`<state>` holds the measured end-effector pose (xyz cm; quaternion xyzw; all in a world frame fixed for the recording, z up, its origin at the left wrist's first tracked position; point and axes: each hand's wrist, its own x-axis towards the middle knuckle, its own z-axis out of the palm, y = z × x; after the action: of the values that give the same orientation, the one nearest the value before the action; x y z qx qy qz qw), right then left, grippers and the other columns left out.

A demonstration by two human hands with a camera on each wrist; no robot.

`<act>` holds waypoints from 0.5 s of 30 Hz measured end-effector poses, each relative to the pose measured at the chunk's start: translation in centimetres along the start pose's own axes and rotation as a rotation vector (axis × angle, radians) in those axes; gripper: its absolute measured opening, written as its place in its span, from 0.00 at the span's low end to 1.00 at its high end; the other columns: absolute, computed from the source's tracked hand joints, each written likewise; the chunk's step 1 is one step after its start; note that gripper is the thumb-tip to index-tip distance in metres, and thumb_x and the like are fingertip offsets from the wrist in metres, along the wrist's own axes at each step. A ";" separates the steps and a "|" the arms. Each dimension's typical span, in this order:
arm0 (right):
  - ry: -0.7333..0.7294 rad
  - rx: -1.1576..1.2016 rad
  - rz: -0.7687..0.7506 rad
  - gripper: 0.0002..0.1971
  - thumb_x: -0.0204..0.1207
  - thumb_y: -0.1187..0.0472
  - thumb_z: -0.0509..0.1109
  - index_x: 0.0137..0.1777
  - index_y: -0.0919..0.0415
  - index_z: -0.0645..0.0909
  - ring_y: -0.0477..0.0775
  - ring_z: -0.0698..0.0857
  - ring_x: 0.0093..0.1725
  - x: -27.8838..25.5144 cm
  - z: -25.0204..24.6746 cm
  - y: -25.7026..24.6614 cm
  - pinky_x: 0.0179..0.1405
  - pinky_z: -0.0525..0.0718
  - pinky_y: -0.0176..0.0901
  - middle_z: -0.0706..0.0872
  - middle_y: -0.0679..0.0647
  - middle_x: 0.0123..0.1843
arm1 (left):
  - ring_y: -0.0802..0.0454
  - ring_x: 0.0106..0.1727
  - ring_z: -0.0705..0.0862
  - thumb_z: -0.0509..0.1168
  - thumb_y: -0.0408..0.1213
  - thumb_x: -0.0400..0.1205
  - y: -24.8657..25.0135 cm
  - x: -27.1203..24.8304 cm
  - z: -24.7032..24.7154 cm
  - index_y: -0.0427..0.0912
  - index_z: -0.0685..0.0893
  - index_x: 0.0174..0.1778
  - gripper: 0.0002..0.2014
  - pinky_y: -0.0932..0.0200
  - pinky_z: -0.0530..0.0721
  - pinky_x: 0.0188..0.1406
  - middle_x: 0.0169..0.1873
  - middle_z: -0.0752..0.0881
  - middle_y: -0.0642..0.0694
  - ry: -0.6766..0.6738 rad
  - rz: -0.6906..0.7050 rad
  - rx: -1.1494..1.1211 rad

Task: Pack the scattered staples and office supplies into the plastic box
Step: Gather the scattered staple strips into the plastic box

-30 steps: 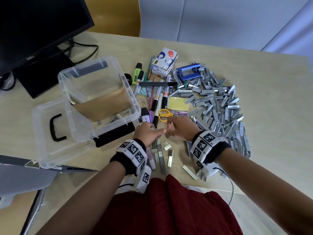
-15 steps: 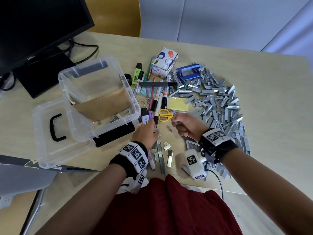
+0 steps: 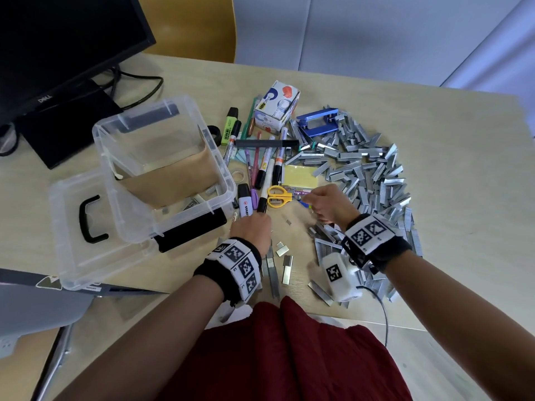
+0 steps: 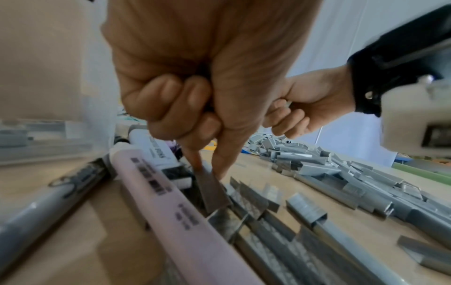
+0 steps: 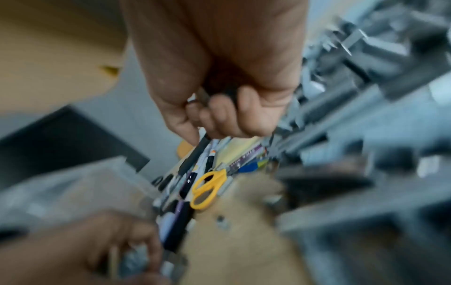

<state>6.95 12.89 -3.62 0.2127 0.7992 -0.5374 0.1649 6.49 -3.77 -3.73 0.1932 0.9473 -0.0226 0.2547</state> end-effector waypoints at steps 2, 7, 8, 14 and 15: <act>0.008 -0.421 -0.123 0.19 0.77 0.61 0.67 0.26 0.58 0.67 0.46 0.69 0.23 -0.6 -0.2 0.0 0.26 0.71 0.35 0.71 0.50 0.24 | 0.40 0.60 0.82 0.57 0.34 0.85 -0.1 0.0 -0.1 0.35 0.77 0.60 0.11 0.49 0.78 0.52 0.59 0.82 0.39 -0.001 0.053 0.014; -0.216 -0.896 -0.142 0.19 0.68 0.47 0.75 0.51 0.57 0.77 0.49 0.76 0.48 -3.3 -0.8 0.5 0.49 0.74 0.39 0.80 0.49 0.45 | 0.41 0.60 0.83 0.58 0.37 0.85 -0.2 -0.2 -0.2 0.37 0.78 0.60 0.11 0.52 0.78 0.51 0.59 0.83 0.41 0.013 0.047 0.053; -0.230 -0.944 -0.134 0.20 0.66 0.46 0.76 0.51 0.57 0.77 0.51 0.78 0.49 -3.5 -0.9 0.7 0.52 0.77 0.42 0.82 0.51 0.48 | 0.41 0.60 0.83 0.58 0.38 0.85 -0.2 -0.3 -0.1 0.38 0.78 0.60 0.11 0.53 0.78 0.50 0.58 0.83 0.41 0.011 0.046 0.077; -0.233 -1.110 -0.138 0.13 0.76 0.56 0.69 0.59 0.59 0.81 0.54 0.82 0.56 -3.3 -0.9 2.0 0.59 0.81 0.46 0.85 0.54 0.56 | 0.43 0.62 0.81 0.58 0.32 0.84 0.6 -0.4 -0.3 0.39 0.77 0.64 0.13 0.53 0.78 0.54 0.61 0.82 0.42 -0.011 0.026 0.144; -0.225 -1.069 -0.146 0.11 0.76 0.56 0.68 0.56 0.59 0.82 0.53 0.82 0.55 -3.2 -1.0 2.2 0.60 0.81 0.47 0.85 0.53 0.54 | 0.43 0.62 0.81 0.57 0.32 0.84 0.6 -0.3 -0.3 0.39 0.76 0.64 0.13 0.53 0.78 0.53 0.61 0.82 0.42 -0.010 0.022 0.142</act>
<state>10.78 13.98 -3.38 -0.0151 0.9510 -0.0862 0.2967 6.84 -3.30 -3.26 0.2208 0.9398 -0.0878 0.2454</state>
